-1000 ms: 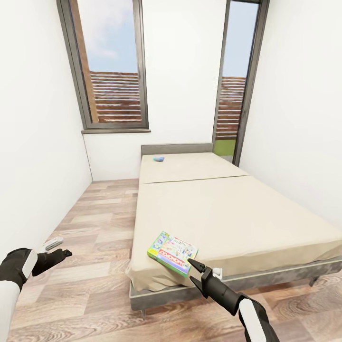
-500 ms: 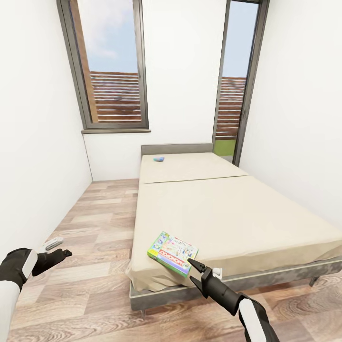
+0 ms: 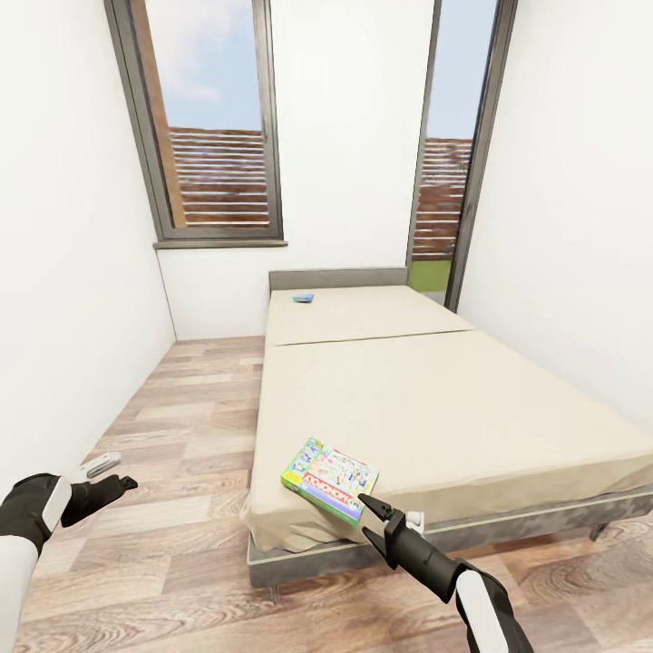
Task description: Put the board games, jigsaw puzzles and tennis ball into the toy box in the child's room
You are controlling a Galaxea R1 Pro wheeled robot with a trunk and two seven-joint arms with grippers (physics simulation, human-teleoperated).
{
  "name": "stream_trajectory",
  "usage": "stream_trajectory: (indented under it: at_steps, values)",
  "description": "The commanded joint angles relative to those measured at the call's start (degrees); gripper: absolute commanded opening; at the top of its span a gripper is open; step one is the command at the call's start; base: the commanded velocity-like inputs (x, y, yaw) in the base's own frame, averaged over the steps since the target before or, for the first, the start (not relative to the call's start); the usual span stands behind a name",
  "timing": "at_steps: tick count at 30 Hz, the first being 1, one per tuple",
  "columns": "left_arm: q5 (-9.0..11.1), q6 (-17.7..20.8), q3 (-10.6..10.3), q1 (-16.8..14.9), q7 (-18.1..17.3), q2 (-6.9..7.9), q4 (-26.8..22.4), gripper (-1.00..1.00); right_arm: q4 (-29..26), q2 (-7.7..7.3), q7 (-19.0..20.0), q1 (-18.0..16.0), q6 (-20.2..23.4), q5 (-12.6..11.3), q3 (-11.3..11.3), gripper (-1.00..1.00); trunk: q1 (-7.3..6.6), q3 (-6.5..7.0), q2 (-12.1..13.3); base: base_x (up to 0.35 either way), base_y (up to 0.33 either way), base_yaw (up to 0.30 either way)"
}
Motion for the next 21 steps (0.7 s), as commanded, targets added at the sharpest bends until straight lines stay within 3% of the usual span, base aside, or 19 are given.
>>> stream_trajectory:
  at_steps: [1, 21]
  values:
    - [0.01, 0.33, 0.29, -0.04, -0.18, -0.02, -0.05, 1.0, -0.01, 0.07, 0.17, -0.05, 0.36, 0.08, -0.23, 1.0, -0.01, -0.06, -0.03, 0.0, 0.0, 0.0]
    - [0.02, 0.33, 0.29, -0.04, -0.18, -0.02, -0.05, 1.0, -0.01, 0.07, 0.17, -0.05, 0.36, 0.08, -0.22, 1.0, 0.06, -0.72, -0.07, 0.0, 0.0, 0.0]
